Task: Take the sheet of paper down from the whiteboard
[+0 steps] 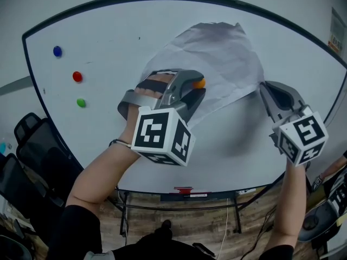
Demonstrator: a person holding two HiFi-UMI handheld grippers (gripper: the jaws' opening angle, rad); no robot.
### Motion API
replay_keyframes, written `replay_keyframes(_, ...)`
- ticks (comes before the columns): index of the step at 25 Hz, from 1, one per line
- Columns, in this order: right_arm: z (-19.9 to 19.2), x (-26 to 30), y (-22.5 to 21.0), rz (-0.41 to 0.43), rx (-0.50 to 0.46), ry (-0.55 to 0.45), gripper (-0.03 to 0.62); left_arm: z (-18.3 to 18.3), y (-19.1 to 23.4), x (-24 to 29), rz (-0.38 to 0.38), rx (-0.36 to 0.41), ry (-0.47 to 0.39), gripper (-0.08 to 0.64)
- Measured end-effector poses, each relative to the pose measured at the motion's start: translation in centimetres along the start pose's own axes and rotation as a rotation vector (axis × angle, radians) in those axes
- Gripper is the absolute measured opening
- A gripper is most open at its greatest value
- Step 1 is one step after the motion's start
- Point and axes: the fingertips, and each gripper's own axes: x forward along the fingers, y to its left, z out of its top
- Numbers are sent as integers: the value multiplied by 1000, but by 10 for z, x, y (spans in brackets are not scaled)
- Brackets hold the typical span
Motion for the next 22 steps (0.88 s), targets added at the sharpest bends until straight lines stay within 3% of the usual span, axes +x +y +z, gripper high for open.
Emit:
replay_keyframes(8, 1, -1, -4, -9, 16, 7, 18, -1, 1, -3, -19, -25, -6, 129)
replay_keyframes(16, -3, -5, -11, -25, 29, 21, 17, 34, 8, -33, 7, -24, -123, 129)
replay_keyframes(22, -7, -4, -5, -15, 27, 30, 17, 38, 18, -49, 41, -19, -138, 129)
